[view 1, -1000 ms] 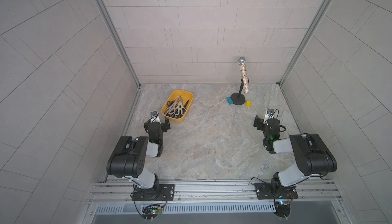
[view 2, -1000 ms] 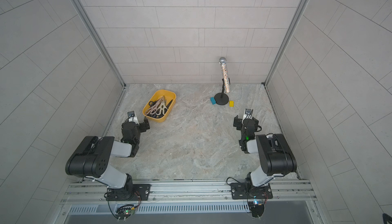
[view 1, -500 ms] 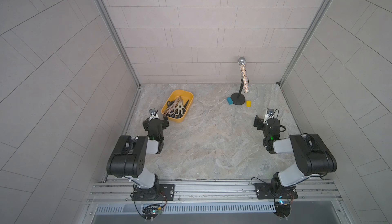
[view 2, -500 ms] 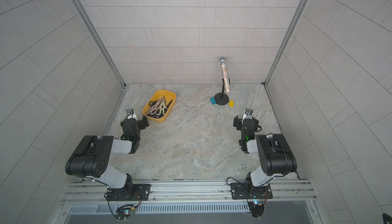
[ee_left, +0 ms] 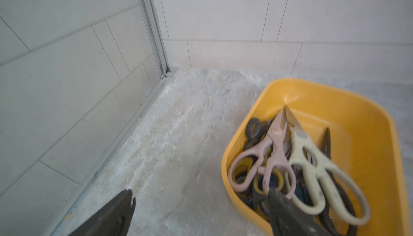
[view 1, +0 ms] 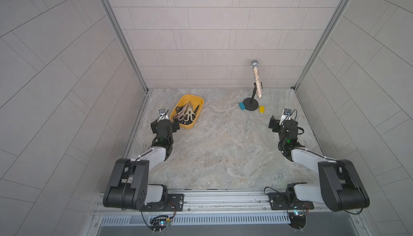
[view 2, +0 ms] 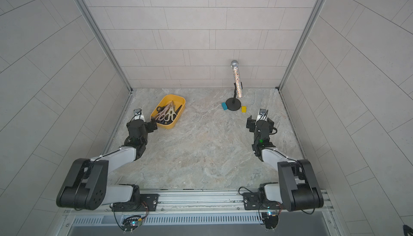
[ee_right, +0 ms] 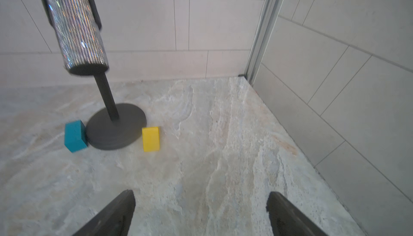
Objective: Take the scissors out of the storage box
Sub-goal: Move the storage box to the center of the board.
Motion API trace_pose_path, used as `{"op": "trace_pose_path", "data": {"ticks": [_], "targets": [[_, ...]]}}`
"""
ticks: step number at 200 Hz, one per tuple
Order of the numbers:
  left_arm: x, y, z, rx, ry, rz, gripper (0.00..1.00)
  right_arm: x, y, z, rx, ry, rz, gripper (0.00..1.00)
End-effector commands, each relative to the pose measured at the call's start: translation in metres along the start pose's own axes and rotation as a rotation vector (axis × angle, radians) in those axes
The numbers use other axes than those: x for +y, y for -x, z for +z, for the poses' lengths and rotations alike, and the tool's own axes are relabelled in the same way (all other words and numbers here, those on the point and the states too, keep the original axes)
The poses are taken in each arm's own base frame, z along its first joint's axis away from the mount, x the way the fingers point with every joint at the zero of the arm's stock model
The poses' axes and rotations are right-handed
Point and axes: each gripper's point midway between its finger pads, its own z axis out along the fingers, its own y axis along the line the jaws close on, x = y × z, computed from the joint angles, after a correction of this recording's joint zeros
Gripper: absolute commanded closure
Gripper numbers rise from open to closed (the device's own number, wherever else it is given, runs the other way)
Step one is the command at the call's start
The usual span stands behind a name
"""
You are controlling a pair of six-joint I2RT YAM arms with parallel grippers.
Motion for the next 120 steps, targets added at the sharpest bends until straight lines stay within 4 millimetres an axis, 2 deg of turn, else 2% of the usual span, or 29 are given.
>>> {"op": "trace_pose_path", "data": {"ticks": [1,13,34,56,61,78,91,120], "targets": [[0.010,-0.002,-0.015,0.155,0.032,-0.006,0.00,-0.003,0.016,-0.011,0.138,-0.041,0.113,0.05],[0.009,0.003,-0.022,0.194,0.022,-0.012,0.00,0.003,0.024,-0.015,0.204,-0.034,0.138,0.06],[0.012,0.008,-0.035,0.255,0.017,-0.010,0.00,0.019,0.025,-0.026,0.337,-0.008,0.139,0.10],[0.013,0.003,-0.041,0.351,-0.001,0.027,0.00,0.027,0.014,-0.038,0.469,-0.018,0.152,0.12],[0.013,0.000,-0.041,0.378,-0.004,0.026,0.00,0.031,0.011,-0.040,0.497,0.000,0.156,0.16],[0.012,-0.003,-0.034,0.448,-0.028,0.019,0.00,0.046,-0.006,-0.052,0.599,0.030,0.132,0.21],[0.006,0.003,-0.024,0.470,-0.052,0.022,0.00,0.056,-0.020,-0.062,0.679,0.053,0.098,0.25],[-0.014,0.007,0.008,0.588,-0.154,-0.061,0.01,0.064,-0.052,-0.086,0.817,0.059,0.036,0.29]]}}
